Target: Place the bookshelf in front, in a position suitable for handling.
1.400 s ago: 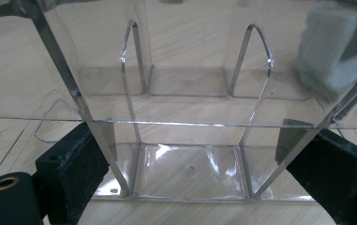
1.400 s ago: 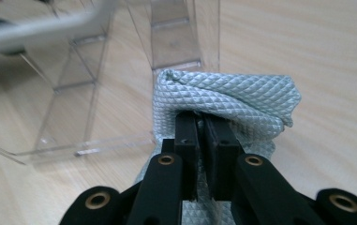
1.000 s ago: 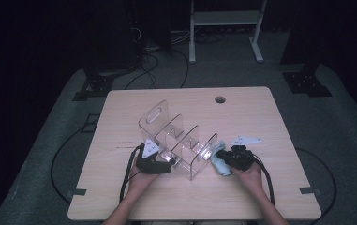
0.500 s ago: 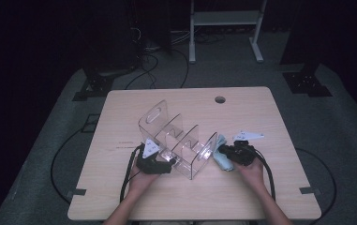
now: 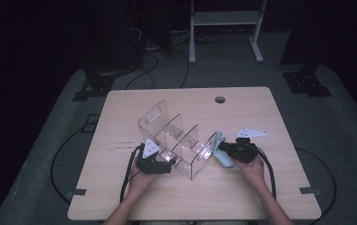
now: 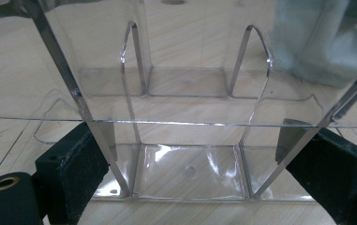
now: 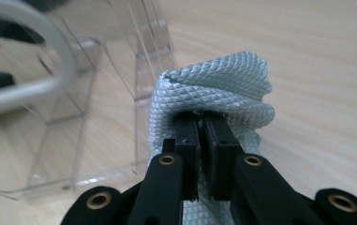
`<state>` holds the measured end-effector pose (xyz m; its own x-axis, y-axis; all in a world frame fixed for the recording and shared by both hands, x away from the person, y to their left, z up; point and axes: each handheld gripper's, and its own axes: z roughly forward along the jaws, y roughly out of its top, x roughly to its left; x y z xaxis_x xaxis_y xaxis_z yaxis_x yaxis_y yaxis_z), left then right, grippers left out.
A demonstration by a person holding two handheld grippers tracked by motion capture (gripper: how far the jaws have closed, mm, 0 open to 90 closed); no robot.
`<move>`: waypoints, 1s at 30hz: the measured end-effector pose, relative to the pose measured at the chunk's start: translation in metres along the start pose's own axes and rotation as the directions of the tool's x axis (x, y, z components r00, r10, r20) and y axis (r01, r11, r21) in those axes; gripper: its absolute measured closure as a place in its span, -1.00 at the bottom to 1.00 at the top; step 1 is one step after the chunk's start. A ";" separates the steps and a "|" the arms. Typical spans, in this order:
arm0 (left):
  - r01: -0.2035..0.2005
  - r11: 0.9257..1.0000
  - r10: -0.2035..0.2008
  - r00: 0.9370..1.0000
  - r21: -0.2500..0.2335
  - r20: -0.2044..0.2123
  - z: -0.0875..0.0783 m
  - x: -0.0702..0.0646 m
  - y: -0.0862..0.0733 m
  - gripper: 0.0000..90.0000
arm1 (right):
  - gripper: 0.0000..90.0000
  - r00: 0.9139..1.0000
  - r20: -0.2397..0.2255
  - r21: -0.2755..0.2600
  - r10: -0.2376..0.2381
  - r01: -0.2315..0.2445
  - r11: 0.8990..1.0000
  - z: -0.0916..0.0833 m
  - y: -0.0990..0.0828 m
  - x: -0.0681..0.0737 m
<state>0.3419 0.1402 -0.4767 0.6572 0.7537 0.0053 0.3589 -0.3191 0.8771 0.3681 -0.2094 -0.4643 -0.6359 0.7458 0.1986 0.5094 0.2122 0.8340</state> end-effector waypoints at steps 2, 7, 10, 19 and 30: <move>0.002 1.000 -0.002 1.000 -0.002 -0.001 0.001 0.000 0.000 -0.82 | 0.90 1.000 -0.018 -0.033 -0.012 0.011 0.999 -0.010 0.011 0.004; 0.000 1.000 0.000 1.000 -0.004 -0.003 0.001 -0.001 0.000 -0.82 | 0.91 0.997 -0.076 -0.099 -0.015 0.007 0.995 -0.031 0.031 0.010; 0.001 1.000 -0.001 1.000 -0.005 -0.003 0.001 -0.001 0.001 -0.82 | 0.91 0.994 -0.105 -0.132 -0.036 0.022 0.991 -0.042 0.043 0.020; 0.001 1.000 -0.001 1.000 -0.001 -0.004 0.001 -0.002 0.001 -0.82 | 0.91 0.989 -0.115 -0.135 -0.093 0.077 0.988 -0.042 0.057 0.036; 0.003 1.000 -0.003 1.000 -0.003 -0.002 0.002 -0.002 0.001 -0.82 | 0.92 0.977 -0.173 -0.133 -0.122 0.099 0.986 -0.046 0.055 0.058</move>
<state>0.3423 0.1376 -0.4768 0.6552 0.7555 0.0036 0.3590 -0.3156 0.8784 0.3324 -0.1832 -0.3836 -0.7837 0.5939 0.1818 0.3622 0.1992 0.9106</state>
